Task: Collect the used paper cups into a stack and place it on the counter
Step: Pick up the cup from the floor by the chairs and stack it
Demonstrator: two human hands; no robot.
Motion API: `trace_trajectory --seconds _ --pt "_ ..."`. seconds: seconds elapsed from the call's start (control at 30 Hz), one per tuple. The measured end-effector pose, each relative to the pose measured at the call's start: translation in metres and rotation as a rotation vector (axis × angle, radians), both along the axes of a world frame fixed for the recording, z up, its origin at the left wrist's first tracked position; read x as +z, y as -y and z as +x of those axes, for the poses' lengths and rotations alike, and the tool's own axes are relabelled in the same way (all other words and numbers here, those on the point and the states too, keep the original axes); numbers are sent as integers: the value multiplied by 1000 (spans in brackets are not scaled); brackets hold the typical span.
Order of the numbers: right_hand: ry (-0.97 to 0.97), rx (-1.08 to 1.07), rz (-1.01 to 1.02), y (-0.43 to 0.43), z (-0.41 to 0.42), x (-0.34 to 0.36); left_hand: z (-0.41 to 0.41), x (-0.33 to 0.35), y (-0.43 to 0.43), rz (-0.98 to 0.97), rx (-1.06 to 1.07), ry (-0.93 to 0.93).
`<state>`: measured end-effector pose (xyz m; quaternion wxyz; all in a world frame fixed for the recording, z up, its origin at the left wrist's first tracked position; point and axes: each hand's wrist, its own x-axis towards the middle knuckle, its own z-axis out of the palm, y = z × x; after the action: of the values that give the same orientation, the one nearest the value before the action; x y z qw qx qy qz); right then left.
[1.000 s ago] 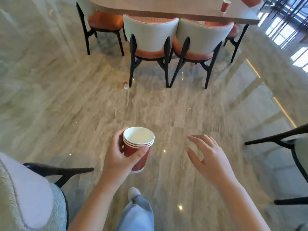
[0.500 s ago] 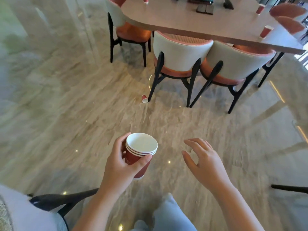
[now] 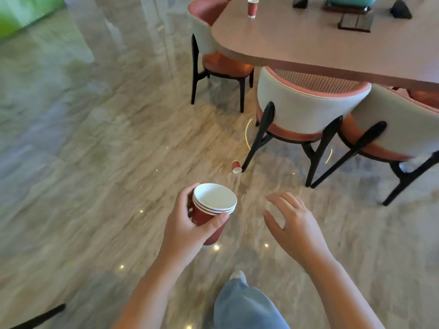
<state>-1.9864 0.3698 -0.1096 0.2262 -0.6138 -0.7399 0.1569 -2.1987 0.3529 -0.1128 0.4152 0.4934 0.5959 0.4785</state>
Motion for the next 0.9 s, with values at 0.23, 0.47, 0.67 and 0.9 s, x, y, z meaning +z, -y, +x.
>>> trace_trajectory --seconds 0.23,0.47,0.67,0.9 --pt "14 70 -83 -104 -6 -7 -3 0 -96 8 63 -30" --pt "41 64 -142 -188 -33 -25 -33 -17 -179 -62 82 -10" --pt "43 33 -161 -278 -77 -33 -78 -28 -280 -69 54 -9" --pt "39 -13 -145 -381 -132 -31 -124 -30 -396 -44 -52 -89"
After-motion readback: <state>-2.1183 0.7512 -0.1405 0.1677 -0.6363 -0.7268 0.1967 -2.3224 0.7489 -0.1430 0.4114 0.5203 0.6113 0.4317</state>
